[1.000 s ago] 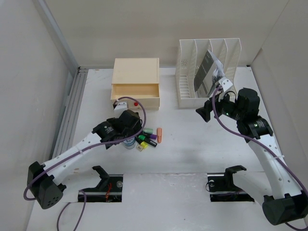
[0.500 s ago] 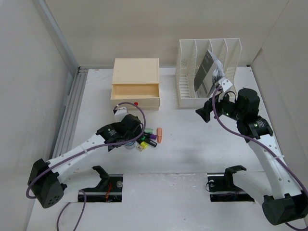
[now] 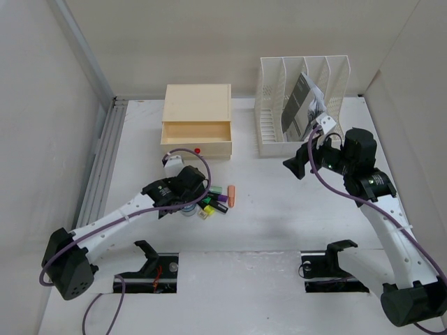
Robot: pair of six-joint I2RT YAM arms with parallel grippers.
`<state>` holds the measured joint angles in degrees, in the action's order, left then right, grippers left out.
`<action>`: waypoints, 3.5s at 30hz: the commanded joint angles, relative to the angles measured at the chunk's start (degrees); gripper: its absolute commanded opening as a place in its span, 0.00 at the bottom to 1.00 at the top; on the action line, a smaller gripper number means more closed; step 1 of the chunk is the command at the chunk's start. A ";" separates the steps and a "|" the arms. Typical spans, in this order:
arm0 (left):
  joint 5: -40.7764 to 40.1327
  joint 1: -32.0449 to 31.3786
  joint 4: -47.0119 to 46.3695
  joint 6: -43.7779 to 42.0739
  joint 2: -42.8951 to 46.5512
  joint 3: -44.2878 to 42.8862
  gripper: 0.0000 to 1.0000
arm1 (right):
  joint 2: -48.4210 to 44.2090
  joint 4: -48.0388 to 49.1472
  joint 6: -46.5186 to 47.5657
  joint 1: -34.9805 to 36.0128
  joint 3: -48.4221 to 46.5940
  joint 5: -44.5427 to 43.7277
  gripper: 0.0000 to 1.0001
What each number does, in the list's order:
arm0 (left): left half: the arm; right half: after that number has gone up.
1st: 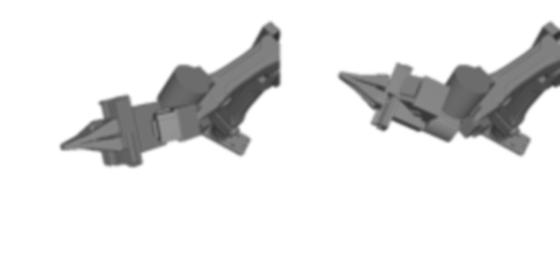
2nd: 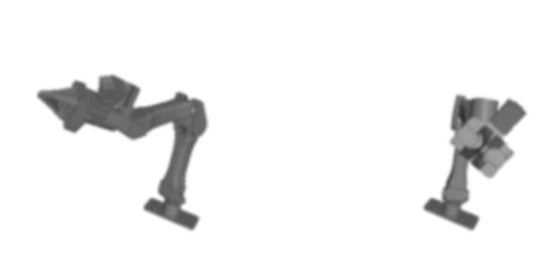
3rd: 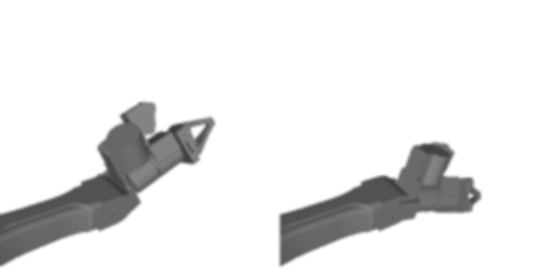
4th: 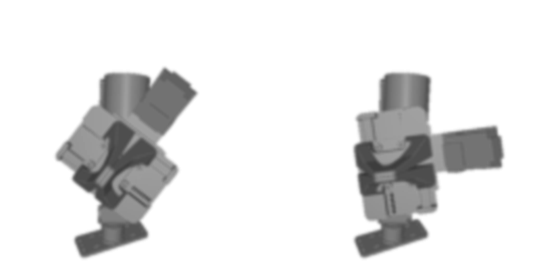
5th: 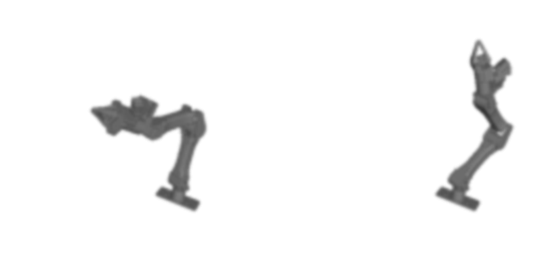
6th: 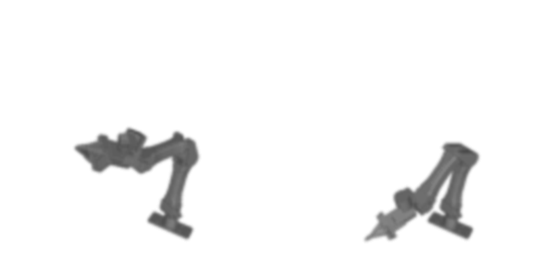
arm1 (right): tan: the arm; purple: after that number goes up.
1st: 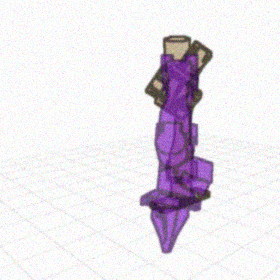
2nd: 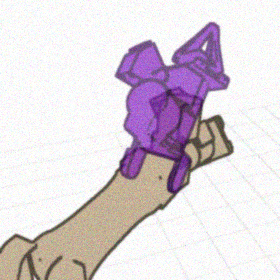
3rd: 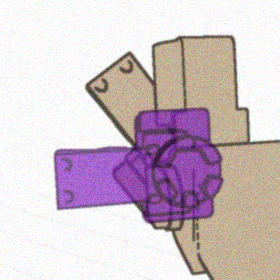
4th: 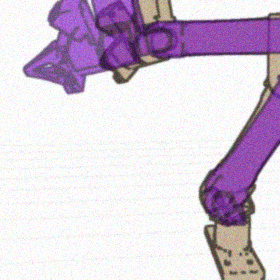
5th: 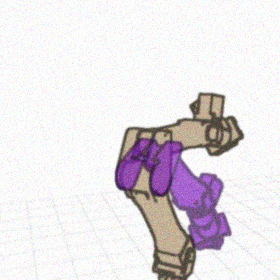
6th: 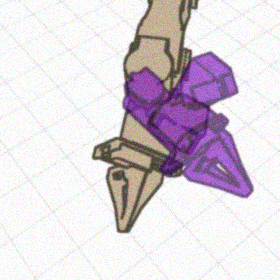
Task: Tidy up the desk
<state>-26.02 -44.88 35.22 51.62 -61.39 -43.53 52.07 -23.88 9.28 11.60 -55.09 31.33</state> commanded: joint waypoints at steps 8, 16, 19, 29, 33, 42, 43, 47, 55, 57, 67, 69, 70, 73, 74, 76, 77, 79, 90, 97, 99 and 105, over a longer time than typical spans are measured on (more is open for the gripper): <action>-2.54 0.76 2.66 2.96 -4.88 -0.15 0.90 | -1.54 0.24 0.65 -0.35 -2.83 2.68 0.99; -1.49 1.29 1.43 2.44 -6.03 -0.15 0.84 | -1.54 -0.29 0.65 -0.35 -2.83 4.35 0.99; -0.96 1.29 0.90 2.44 -7.16 0.37 0.82 | -1.54 -0.29 0.65 -0.35 -2.83 4.35 0.99; 0.88 1.29 -0.24 2.44 -8.39 1.52 0.82 | -2.06 -0.82 0.65 -0.35 -3.36 4.35 0.99; 0.88 1.29 0.29 2.44 -8.93 1.52 0.82 | -2.06 -0.82 0.65 -0.35 -3.36 4.88 0.99; 0.88 1.29 0.29 2.96 -10.07 1.52 0.56 | -3.65 -1.35 0.65 -0.35 -3.36 5.41 0.99; 0.88 1.29 0.29 2.96 -10.07 1.52 0.51 | -3.65 -1.35 0.65 -0.35 -3.36 5.41 0.99; 0.88 1.29 0.29 2.96 -9.46 1.52 0.27 | -3.65 -1.35 0.65 -0.35 -3.36 5.41 0.99; 0.88 1.29 3.79 4.11 -2.17 -1.29 0.03 | -3.65 -1.35 0.65 -0.35 -3.36 5.41 0.99; 0.88 1.29 5.90 4.11 1.51 -3.57 0.00 | -3.65 -0.82 0.65 -0.35 -3.36 5.41 0.99; 5.53 0.76 8.39 3.50 17.24 -17.54 0.00 | -3.12 -0.21 2.32 -0.87 -2.83 13.99 0.99; 7.03 0.76 5.92 3.49 19.89 -18.17 0.00 | -3.12 -0.20 2.32 -0.87 -2.83 17.34 0.99; 8.60 0.76 2.34 3.49 21.21 -18.78 0.00 | -3.12 0.67 1.80 -0.87 -3.44 19.19 0.99; 11.51 0.76 -4.35 5.42 26.22 -17.30 0.00 | -3.12 7.16 -4.95 -0.87 -3.44 24.03 0.99; 11.52 0.76 -8.29 6.03 27.10 -16.77 0.00 | -3.12 9.53 -7.15 -0.87 -3.44 25.61 0.99; 12.31 0.76 -12.53 6.74 28.25 -15.28 0.00 | -2.51 16.04 -13.20 -0.87 -3.97 26.23 0.99; 13.61 0.76 -16.81 7.79 28.86 -14.75 0.00 | -1.81 17.45 -14.54 -0.87 -4.58 26.24 0.99; 14.76 0.76 -21.23 8.58 28.87 -13.69 0.00 | -0.31 20.43 -16.91 1.23 -6.68 25.19 0.99; 11.71 0.76 -41.97 11.75 21.48 -15.97 0.00 | 8.48 25.81 -13.17 20.46 -16.36 -0.25 0.99; 6.16 0.76 -50.77 11.14 16.21 -18.34 0.00 | 15.32 26.87 -12.35 27.07 -23.91 -14.17 0.99; 5.45 0.76 -52.18 10.61 14.11 -19.30 0.00 | 16.91 26.87 -12.35 29.61 -25.41 -20.15 0.99; 2.39 0.76 -55.00 12.28 11.02 -21.07 0.00 | 20.78 24.67 -17.28 31.38 -30.60 -25.71 0.99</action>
<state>-20.91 -43.90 -10.85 62.46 -50.68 -60.86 72.88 -0.67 -5.32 42.61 -81.78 11.62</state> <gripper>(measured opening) 0.613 0.992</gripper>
